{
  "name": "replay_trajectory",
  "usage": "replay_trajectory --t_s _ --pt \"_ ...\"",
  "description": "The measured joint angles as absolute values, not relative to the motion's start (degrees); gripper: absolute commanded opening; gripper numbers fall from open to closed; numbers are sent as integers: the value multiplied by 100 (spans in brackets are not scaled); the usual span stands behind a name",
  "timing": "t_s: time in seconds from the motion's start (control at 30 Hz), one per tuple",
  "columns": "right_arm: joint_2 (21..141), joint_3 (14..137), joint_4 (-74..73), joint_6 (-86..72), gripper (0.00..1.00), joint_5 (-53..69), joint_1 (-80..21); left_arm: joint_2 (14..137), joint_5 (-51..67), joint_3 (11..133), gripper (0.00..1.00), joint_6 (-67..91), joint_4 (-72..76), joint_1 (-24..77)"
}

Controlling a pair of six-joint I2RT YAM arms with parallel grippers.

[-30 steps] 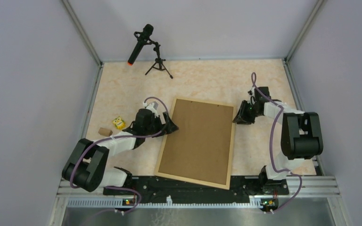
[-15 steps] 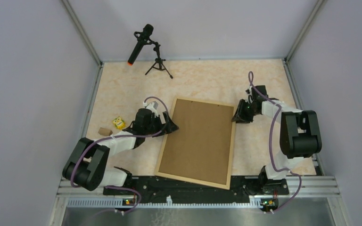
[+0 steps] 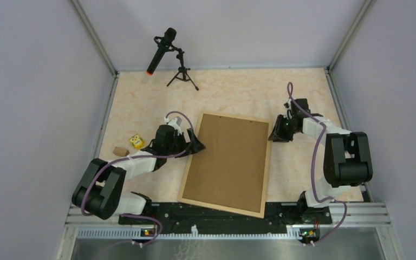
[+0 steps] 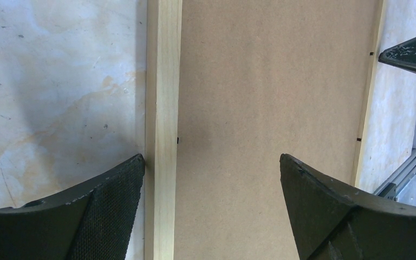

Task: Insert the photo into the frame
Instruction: Adjust the photo frame at the center of the board.

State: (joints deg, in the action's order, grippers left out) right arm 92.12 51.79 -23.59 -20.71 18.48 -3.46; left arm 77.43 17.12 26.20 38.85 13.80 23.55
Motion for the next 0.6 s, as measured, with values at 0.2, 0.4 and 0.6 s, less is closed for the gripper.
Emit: replay_trajectory --t_s 0.2,0.4,0.6 --pt "9351 5164 -2329 -2067 26 1820 -351 7743 1726 2620 98 3885 1380 2349" --pt "9494 5170 -2182 -2128 25 1802 -497 7745 1739 2620 98 3885 1382 2338" --pt "9504 5205 -2202 -2298 20 1553 -617 7754 1756 2620 98 3885 1393 2331"
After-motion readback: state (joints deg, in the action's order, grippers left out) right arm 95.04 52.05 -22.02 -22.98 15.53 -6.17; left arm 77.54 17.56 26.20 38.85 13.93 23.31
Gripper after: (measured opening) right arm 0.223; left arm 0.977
